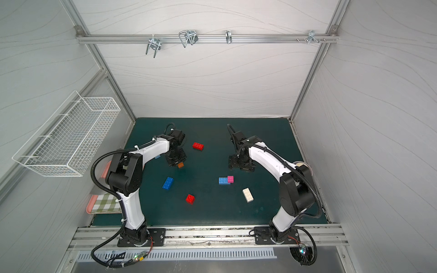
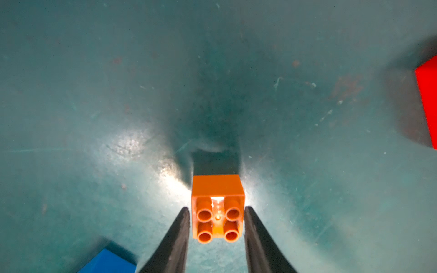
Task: Assemble a carrot with lego
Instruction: Pick up the lego brick from the center of the board.
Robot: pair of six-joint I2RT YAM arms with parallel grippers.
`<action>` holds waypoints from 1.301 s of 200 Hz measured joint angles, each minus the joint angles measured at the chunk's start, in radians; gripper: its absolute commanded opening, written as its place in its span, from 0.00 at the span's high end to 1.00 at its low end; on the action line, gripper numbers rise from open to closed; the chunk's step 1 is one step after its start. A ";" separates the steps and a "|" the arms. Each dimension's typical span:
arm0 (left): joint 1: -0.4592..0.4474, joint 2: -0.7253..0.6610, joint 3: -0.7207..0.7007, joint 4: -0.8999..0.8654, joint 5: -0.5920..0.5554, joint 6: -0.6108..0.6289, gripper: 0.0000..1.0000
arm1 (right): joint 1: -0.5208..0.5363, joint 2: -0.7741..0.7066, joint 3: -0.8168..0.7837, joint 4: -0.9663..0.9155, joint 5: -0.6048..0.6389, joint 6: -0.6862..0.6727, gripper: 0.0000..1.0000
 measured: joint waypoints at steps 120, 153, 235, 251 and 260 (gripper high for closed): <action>-0.010 0.000 -0.007 0.007 -0.013 -0.007 0.72 | -0.039 -0.032 -0.032 0.016 -0.023 -0.023 0.11; -0.045 -0.013 -0.007 -0.006 -0.016 -0.007 0.74 | -0.041 -0.040 -0.049 0.027 -0.034 -0.027 0.10; -0.388 -0.110 0.068 -0.104 0.039 -0.038 0.76 | -0.056 -0.106 -0.180 0.089 -0.084 0.009 0.07; -0.447 -0.105 0.092 -0.116 0.051 -0.053 0.77 | -0.068 -0.126 -0.213 0.103 -0.094 0.019 0.06; -0.478 -0.095 0.108 -0.118 0.058 -0.060 0.77 | -0.078 -0.140 -0.231 0.106 -0.101 0.023 0.06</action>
